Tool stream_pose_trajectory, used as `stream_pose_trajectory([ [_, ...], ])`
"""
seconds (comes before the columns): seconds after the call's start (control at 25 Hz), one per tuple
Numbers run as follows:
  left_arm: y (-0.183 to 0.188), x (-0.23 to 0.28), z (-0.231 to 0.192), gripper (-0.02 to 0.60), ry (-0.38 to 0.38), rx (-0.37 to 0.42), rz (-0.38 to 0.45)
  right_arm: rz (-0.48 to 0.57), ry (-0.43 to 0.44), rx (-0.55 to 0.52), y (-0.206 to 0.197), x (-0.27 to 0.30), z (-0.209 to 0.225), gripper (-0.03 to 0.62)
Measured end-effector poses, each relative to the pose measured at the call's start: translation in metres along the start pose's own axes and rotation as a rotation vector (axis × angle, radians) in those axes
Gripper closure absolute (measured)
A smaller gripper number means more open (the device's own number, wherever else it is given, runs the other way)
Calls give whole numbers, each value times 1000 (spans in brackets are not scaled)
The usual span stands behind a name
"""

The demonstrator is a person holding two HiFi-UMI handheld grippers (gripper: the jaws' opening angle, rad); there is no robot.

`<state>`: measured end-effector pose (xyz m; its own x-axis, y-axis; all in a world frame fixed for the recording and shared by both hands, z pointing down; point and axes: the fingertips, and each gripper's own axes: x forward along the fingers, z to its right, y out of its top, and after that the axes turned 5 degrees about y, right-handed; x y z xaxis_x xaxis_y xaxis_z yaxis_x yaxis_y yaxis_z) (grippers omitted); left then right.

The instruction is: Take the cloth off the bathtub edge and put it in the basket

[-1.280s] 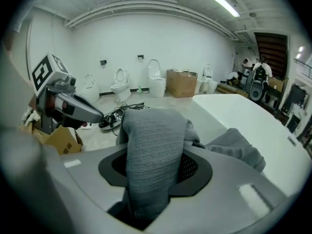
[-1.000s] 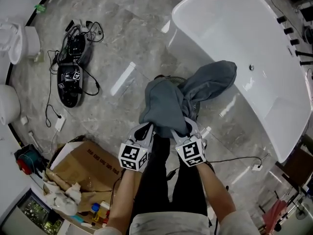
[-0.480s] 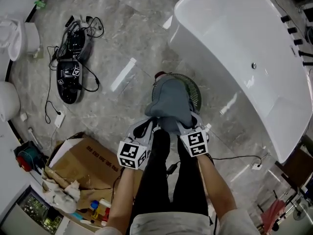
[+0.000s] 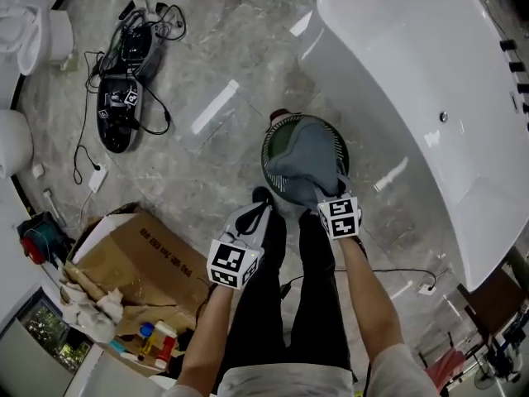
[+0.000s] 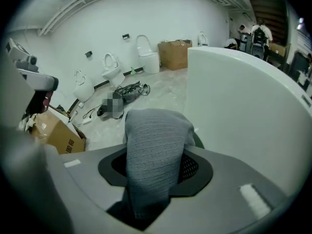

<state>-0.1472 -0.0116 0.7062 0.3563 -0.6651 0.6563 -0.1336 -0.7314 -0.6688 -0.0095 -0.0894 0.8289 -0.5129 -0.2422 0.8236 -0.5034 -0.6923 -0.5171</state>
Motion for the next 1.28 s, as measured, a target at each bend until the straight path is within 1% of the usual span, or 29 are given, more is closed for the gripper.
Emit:
stream_pose_trajectory([
  [0.12, -5, -1, 14, 525, -9, 20, -5, -50, 15, -23, -13, 21, 3, 424],
  [0.16, -6, 0, 16, 525, -4, 13, 0, -66, 21, -36, -15, 29, 5, 424],
  [0.24, -4, 7, 22, 525, 2, -23, 13, -95, 28, -51, -18, 43, 13, 424],
  [0.32, -7, 9, 27, 525, -6, -43, 17, -123, 23, -38, -26, 54, 17, 424],
  [0.4, -13, 4, 30, 525, -14, -50, 29, -153, 25, -31, -36, 65, 11, 424],
  [0.48, -16, 0, 31, 525, -12, -73, 52, -179, 29, -29, -42, 75, 6, 424],
  [0.6, -20, -4, 30, 525, 11, -125, 87, -220, 18, 2, -47, 89, 6, 424],
  [0.72, -29, -14, 21, 525, 56, -160, 108, -246, 26, 77, -51, 98, -3, 422],
  [0.76, -33, -19, 18, 525, 80, -149, 103, -255, 31, 84, -53, 100, -7, 422],
  [0.88, -44, -29, 13, 525, 148, -53, 66, -287, 18, 67, -57, 102, -9, 421],
  [0.92, -44, -31, 14, 525, 157, -48, 70, -293, 7, 73, -57, 103, -5, 421],
  [1.04, -44, -36, 11, 525, 175, -119, 115, -299, -14, 114, -62, 107, 6, 419],
  [1.08, -47, -37, 8, 525, 190, -126, 121, -302, -14, 116, -64, 110, 7, 419],
  [1.12, -51, -35, 4, 525, 208, -110, 116, -304, -15, 111, -65, 113, 7, 419],
  [1.2, -62, -27, -2, 525, 237, -47, 87, -308, -19, 89, -68, 123, 11, 418],
  [1.24, -67, -23, -4, 525, 244, -34, 80, -309, -20, 74, -70, 130, 13, 418],
  [1.28, -70, -21, -7, 525, 249, -42, 84, -312, -23, 55, -72, 137, 16, 418],
])
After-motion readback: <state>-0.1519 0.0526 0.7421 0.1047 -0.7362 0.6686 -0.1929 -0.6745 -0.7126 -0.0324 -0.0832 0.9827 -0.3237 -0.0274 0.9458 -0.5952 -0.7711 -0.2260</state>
